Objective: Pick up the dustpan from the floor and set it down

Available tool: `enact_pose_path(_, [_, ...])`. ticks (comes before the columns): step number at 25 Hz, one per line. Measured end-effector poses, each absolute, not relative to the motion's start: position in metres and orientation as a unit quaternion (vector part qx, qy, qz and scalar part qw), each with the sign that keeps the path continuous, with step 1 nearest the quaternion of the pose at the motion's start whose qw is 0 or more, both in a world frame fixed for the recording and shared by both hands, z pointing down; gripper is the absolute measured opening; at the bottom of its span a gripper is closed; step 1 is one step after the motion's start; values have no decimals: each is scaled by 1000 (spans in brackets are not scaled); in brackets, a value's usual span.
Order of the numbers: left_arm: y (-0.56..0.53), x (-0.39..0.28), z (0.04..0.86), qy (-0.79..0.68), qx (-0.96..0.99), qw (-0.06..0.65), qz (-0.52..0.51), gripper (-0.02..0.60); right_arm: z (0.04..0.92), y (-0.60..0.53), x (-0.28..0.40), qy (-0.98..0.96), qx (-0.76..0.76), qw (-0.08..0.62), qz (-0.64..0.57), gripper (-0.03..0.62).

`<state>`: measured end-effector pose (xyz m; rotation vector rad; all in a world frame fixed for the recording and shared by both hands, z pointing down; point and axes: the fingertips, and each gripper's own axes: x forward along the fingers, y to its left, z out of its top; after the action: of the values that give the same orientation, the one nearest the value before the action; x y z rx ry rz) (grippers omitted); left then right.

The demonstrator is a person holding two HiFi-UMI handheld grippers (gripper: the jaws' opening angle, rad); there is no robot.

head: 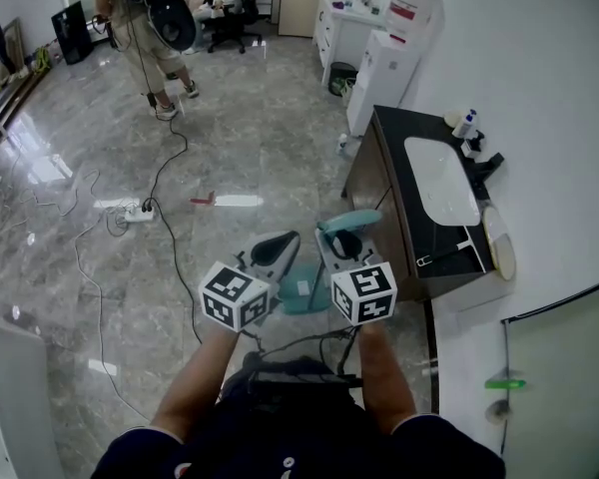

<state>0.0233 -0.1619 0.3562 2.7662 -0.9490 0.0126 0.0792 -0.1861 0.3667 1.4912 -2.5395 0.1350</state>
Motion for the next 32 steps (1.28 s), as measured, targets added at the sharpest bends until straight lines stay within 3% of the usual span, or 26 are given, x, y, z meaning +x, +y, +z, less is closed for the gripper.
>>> enact_pose_path(12, [-180, 26, 404, -340, 930, 129, 45, 14, 412, -205, 99, -844, 518, 109, 81, 95])
enact_pose_path(32, [-198, 11, 546, -365, 902, 200, 114, 14, 614, -271, 142, -800, 543, 200, 162, 95])
